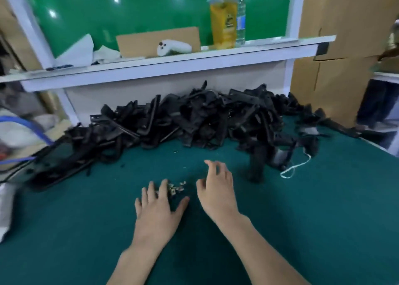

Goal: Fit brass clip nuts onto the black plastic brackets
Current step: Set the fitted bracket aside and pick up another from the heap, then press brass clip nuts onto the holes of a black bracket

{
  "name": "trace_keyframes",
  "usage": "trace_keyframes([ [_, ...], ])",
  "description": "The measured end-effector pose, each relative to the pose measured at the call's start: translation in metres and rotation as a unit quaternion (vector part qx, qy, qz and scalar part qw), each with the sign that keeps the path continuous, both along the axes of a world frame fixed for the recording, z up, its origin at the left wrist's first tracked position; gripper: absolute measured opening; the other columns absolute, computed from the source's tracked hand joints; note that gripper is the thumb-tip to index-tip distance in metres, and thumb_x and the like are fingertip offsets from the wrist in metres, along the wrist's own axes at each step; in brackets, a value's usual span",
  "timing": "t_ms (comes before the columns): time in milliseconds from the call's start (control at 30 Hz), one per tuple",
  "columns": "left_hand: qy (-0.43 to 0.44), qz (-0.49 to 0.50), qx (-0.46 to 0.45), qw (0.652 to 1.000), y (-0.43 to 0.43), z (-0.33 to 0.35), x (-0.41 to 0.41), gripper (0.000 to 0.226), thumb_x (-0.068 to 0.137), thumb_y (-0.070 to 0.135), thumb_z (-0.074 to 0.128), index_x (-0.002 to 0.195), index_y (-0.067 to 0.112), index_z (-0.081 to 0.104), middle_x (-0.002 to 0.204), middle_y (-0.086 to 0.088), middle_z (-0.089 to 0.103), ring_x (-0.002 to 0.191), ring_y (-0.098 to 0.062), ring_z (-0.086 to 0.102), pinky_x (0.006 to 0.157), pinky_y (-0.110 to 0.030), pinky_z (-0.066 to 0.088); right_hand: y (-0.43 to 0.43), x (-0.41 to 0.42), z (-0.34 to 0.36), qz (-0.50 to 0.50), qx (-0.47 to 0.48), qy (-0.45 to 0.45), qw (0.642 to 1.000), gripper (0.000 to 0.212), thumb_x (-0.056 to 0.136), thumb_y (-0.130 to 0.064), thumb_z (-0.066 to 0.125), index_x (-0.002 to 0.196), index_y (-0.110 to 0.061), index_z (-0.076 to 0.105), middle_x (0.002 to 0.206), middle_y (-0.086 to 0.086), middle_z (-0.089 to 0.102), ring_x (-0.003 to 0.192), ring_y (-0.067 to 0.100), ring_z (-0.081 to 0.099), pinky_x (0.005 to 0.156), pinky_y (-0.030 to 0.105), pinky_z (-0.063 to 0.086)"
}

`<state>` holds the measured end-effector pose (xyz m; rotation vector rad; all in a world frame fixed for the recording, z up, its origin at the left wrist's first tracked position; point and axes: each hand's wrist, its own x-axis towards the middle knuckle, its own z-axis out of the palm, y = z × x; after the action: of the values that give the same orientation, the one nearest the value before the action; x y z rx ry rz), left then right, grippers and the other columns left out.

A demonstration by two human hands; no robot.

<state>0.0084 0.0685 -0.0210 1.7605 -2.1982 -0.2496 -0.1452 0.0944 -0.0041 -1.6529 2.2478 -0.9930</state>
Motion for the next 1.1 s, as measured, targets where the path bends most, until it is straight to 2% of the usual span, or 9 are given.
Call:
trace_keyframes([
  [133,0.013,-0.084,-0.017,0.996,-0.028,-0.002,-0.006,0.064,0.101,0.056,0.039,0.155,0.023,0.030,0.161,-0.003,0.032,0.153,-0.024,0.017,0.124,-0.039,0.015,-0.037,0.006,-0.009,0.013,-0.011,0.053,0.998,0.059,0.103,-0.030,0.049,0.154,-0.017,0.024,0.156,0.010,0.029,0.146,0.029,0.025,0.119,0.044,0.025],
  [267,0.051,-0.169,-0.032,0.984,-0.052,-0.001,-0.007,0.034,0.102,0.043,0.048,0.132,0.030,0.058,0.138,0.009,0.051,0.129,-0.016,0.043,0.109,-0.028,0.034,-0.077,0.006,-0.010,0.007,-0.048,0.044,0.998,0.058,0.102,-0.026,0.048,0.155,-0.017,0.024,0.158,0.010,0.028,0.146,0.027,0.026,0.118,0.043,0.027],
  [500,0.048,-0.195,-0.118,0.973,-0.061,-0.010,-0.006,0.021,0.101,0.042,0.049,0.111,0.033,0.066,0.110,0.014,0.055,0.099,-0.011,0.049,0.092,-0.029,0.040,-0.135,0.002,-0.006,-0.042,-0.174,-0.016,0.984,0.062,0.103,-0.034,0.050,0.157,-0.018,0.023,0.160,0.009,0.029,0.141,0.027,0.039,0.108,0.045,0.043],
  [667,0.060,-0.179,-0.138,0.972,-0.064,-0.007,-0.007,0.037,0.102,0.047,0.034,0.112,0.030,0.066,0.106,0.011,0.058,0.096,-0.011,0.051,0.091,-0.028,0.042,-0.164,-0.007,0.003,-0.059,-0.206,-0.154,0.964,0.059,0.101,-0.040,0.054,0.153,-0.019,0.035,0.148,0.003,0.046,0.126,0.016,0.052,0.103,0.036,0.045],
  [767,0.031,-0.172,-0.151,0.973,-0.064,-0.006,-0.010,0.050,0.101,0.047,0.024,0.113,0.027,0.068,0.105,0.007,0.061,0.095,-0.014,0.055,0.091,-0.029,0.046,-0.173,-0.009,0.009,-0.069,-0.187,-0.240,0.950,0.052,0.098,-0.036,0.061,0.146,-0.021,0.046,0.125,-0.001,0.059,0.108,0.011,0.059,0.092,0.028,0.047],
  [900,0.006,-0.150,-0.188,0.971,-0.065,-0.003,-0.012,0.042,0.098,0.034,0.036,0.085,0.024,0.074,0.078,0.007,0.063,0.068,-0.013,0.061,0.064,-0.027,0.054,-0.176,-0.011,0.015,-0.064,-0.206,-0.346,0.913,0.042,0.094,-0.021,0.066,0.134,-0.022,0.055,0.095,-0.014,0.063,0.082,-0.010,0.062,0.065,0.001,0.042],
  [967,0.002,-0.146,-0.201,0.969,-0.065,-0.003,-0.011,0.026,0.094,0.030,0.054,0.078,0.025,0.074,0.072,0.009,0.062,0.062,-0.011,0.060,0.056,-0.023,0.051,-0.175,-0.006,0.021,-0.055,-0.229,-0.397,0.887,0.035,0.092,-0.018,0.065,0.124,-0.028,0.055,0.094,-0.013,0.065,0.076,-0.013,0.062,0.061,0.002,0.042],
  [1033,-0.003,-0.163,-0.191,0.968,-0.065,-0.003,-0.011,0.007,0.083,0.030,0.078,0.079,0.026,0.075,0.072,0.010,0.062,0.062,-0.012,0.060,0.056,-0.023,0.051,-0.170,0.003,0.026,-0.045,-0.278,-0.454,0.846,0.025,0.093,-0.017,0.059,0.113,-0.032,0.054,0.092,-0.011,0.069,0.083,-0.001,0.067,0.067,0.010,0.046],
  [1100,-0.012,-0.184,-0.163,0.969,-0.064,-0.003,-0.009,0.011,0.078,0.034,0.085,0.082,0.031,0.076,0.075,0.011,0.062,0.065,-0.011,0.061,0.058,-0.021,0.050,-0.162,0.012,0.033,-0.044,-0.332,-0.495,0.801,0.019,0.095,-0.016,0.053,0.109,-0.029,0.054,0.095,-0.010,0.068,0.087,0.007,0.071,0.068,0.014,0.049],
])
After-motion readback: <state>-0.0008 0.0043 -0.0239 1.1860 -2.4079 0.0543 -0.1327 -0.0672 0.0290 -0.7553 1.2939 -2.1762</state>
